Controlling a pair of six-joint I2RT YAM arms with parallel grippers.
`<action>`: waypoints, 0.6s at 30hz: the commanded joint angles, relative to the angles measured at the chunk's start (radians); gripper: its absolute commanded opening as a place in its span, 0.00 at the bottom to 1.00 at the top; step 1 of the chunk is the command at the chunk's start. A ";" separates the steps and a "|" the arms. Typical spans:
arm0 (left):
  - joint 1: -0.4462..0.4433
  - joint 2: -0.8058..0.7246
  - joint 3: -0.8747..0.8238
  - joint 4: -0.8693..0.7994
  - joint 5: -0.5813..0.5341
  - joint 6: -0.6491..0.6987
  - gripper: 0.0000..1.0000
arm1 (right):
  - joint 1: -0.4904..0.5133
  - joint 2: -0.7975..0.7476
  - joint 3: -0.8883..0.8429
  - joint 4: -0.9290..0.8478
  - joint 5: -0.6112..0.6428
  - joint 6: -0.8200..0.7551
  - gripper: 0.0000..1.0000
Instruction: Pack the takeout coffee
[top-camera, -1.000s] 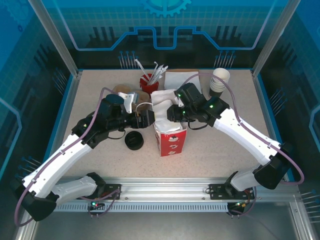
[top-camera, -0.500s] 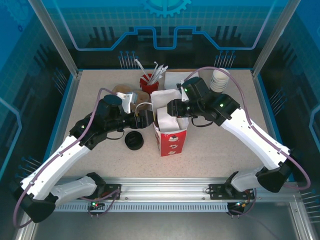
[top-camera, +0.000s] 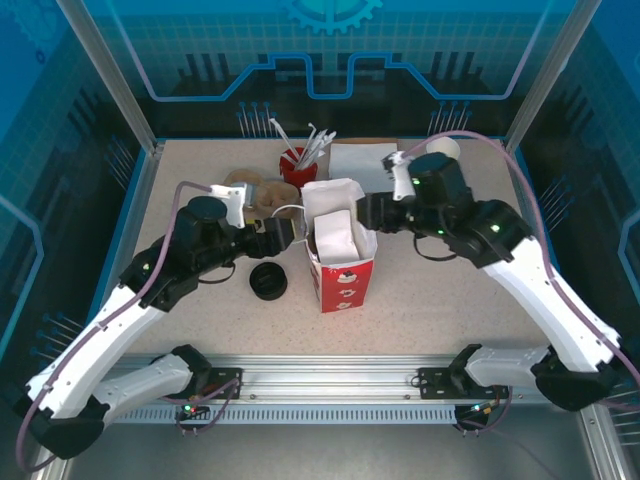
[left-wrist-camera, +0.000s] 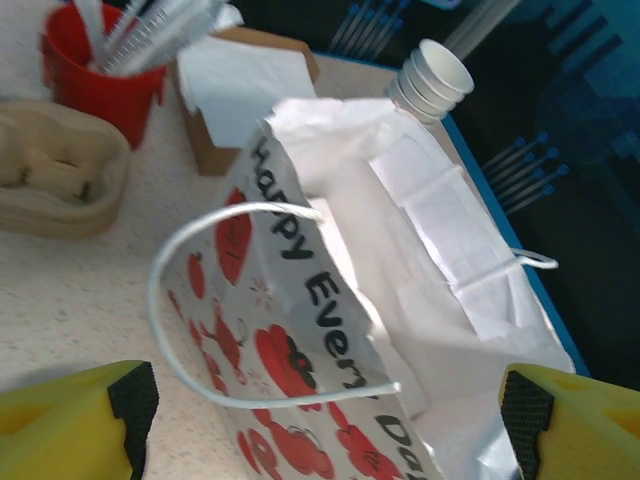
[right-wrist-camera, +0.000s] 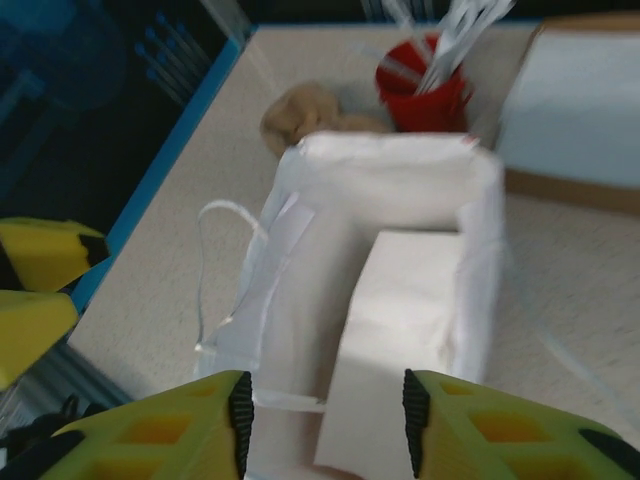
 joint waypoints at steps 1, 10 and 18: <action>0.026 -0.037 0.018 -0.012 -0.162 0.064 0.94 | -0.078 -0.089 -0.044 0.006 0.071 -0.096 0.50; 0.134 -0.163 -0.174 0.133 -0.481 0.164 0.99 | -0.449 -0.263 -0.400 0.167 0.148 -0.208 0.72; 0.358 -0.249 -0.500 0.362 -0.491 0.192 0.99 | -0.652 -0.306 -0.804 0.519 0.179 -0.248 0.91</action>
